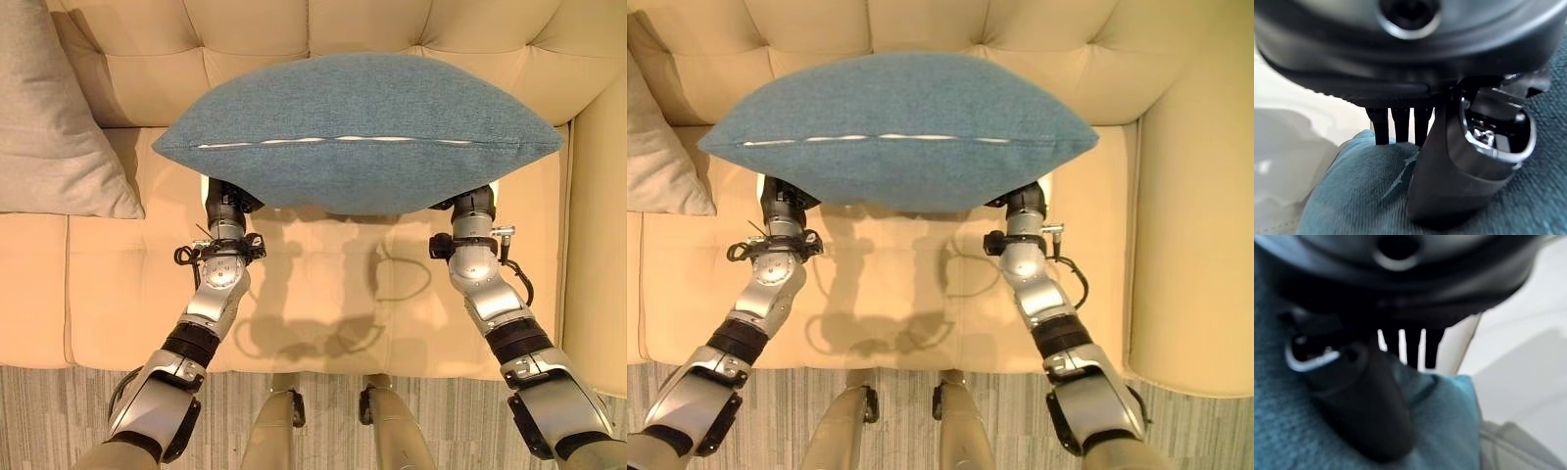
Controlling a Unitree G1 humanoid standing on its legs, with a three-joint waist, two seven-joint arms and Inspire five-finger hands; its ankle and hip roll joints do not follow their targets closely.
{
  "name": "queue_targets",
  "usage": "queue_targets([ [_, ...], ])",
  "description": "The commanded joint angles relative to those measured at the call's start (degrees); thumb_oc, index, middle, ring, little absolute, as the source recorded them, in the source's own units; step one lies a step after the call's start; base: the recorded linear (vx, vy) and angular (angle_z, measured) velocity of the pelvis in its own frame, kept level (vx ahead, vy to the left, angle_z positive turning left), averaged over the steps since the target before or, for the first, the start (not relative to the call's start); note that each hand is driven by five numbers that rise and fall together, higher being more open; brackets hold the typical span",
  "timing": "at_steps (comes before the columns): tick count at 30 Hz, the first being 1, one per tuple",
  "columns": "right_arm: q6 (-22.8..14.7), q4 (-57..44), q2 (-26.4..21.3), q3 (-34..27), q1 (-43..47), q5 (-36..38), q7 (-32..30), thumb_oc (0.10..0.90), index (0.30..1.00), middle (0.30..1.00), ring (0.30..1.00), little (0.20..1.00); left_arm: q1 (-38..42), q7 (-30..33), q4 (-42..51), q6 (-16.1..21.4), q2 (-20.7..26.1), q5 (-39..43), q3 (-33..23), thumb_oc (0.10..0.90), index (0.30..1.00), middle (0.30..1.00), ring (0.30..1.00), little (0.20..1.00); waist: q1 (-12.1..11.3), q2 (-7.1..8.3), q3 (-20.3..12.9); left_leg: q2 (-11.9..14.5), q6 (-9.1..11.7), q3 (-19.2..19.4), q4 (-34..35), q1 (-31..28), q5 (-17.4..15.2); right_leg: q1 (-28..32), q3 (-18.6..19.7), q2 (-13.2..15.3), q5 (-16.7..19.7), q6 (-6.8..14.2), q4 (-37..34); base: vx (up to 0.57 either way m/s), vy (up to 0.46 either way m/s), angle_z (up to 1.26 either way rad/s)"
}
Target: Pick up all the scattered cushions and arrange them neatly on the sofa.
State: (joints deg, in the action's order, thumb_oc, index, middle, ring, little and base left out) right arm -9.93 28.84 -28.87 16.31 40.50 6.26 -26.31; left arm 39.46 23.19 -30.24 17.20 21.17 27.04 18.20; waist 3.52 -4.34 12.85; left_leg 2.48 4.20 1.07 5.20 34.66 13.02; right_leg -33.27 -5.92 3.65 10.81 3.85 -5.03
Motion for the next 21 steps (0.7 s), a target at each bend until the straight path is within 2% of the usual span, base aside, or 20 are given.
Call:
queue_targets([
  [1,-9.10,-7.76,4.52,3.82,6.68,-2.23,2.45,0.400,0.300,0.300,0.300,0.300,8.15,-3.15,4.93,7.33,-2.69,-2.23,7.04,0.400,0.300,0.300,0.300,0.300,-1.14,3.46,-9.22,-0.70,3.18,1.82,-0.20,-2.18,-4.89,0.03,0.30,2.00,-3.34,4.57,0.03,0.00,0.000,0.00],
  [13,-9.55,-11.78,3.94,2.42,6.40,-1.46,2.91,0.400,0.300,0.300,0.300,0.300,9.73,-2.81,9.22,8.23,-2.83,-0.65,5.95,0.400,0.300,0.300,0.300,0.300,-0.77,3.49,-9.79,-0.41,3.18,1.70,-0.20,-2.16,-4.72,-0.20,0.08,1.96,-3.23,4.55,0.03,0.00,0.000,0.00],
  [21,-8.58,-22.63,1.15,-1.50,0.27,1.04,5.76,0.400,0.300,0.300,0.300,0.300,7.76,-4.47,17.89,7.08,-2.60,0.23,5.82,0.400,0.300,0.300,0.300,0.300,-0.04,3.66,-10.36,-0.24,3.06,2.09,-0.20,-4.73,-5.47,2.54,-0.18,1.88,-3.88,4.62,0.03,0.00,0.000,0.00],
])
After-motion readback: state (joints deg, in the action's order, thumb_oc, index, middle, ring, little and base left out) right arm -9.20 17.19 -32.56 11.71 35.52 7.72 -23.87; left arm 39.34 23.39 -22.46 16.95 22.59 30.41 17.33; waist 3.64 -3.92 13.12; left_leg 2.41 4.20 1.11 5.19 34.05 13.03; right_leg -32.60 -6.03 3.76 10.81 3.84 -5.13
